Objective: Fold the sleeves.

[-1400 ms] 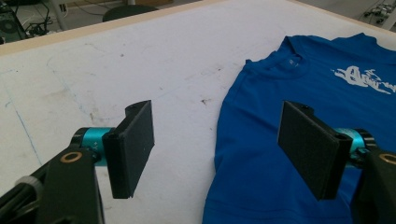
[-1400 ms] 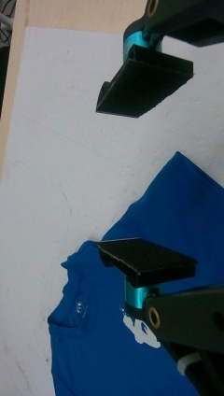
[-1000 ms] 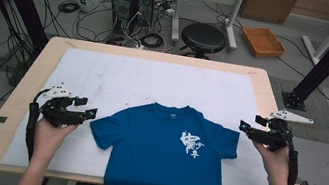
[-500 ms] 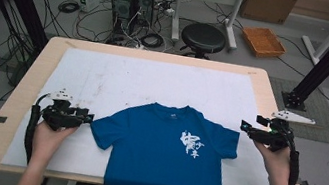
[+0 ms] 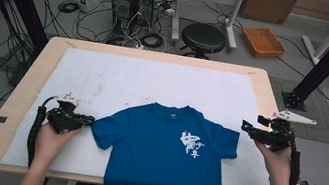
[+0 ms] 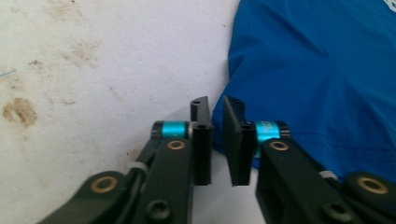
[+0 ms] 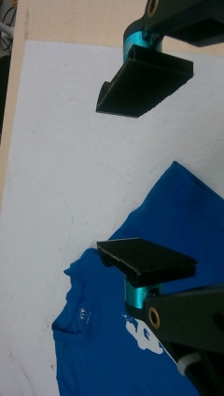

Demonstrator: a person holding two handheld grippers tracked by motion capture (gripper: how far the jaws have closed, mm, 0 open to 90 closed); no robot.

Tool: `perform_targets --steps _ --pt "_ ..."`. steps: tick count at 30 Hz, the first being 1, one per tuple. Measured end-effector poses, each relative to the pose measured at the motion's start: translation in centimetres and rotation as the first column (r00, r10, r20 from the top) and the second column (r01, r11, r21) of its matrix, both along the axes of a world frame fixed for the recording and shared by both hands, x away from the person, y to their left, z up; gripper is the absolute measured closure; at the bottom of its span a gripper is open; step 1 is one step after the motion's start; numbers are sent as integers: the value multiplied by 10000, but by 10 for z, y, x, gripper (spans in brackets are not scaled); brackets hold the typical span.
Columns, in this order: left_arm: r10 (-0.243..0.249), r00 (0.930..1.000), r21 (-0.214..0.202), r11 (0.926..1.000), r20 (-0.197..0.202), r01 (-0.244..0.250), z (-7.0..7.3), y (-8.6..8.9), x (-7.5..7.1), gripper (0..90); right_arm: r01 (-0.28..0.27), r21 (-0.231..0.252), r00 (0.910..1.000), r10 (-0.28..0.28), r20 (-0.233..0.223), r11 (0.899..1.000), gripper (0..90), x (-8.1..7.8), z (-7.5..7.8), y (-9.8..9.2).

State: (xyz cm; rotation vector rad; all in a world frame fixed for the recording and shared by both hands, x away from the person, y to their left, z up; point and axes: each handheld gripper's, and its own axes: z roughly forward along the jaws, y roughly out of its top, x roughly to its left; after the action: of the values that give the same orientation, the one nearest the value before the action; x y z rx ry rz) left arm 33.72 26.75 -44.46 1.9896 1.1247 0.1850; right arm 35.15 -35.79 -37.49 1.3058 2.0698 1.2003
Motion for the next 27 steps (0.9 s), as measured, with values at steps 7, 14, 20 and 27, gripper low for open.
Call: perform_targets --steps 7,14,20,27 --pt "183 9998 -407 9990 57 -180 6 -1 0 879 82 94 10000 -82 18 9999 281 -1 1 -2" --pt "-104 9999 -1315 9913 -79 93 30 -18 -1 882 112 174 9999 -114 115 9998 281 -2 4 -4" --pt "-637 9968 -2525 9663 -486 494 53 -61 1 882 152 256 9997 -157 200 9996 281 -5 8 -6" --pt "-1213 9888 -3314 9396 -872 861 52 -128 18 882 166 267 9995 -174 282 9995 281 -6 10 -8"
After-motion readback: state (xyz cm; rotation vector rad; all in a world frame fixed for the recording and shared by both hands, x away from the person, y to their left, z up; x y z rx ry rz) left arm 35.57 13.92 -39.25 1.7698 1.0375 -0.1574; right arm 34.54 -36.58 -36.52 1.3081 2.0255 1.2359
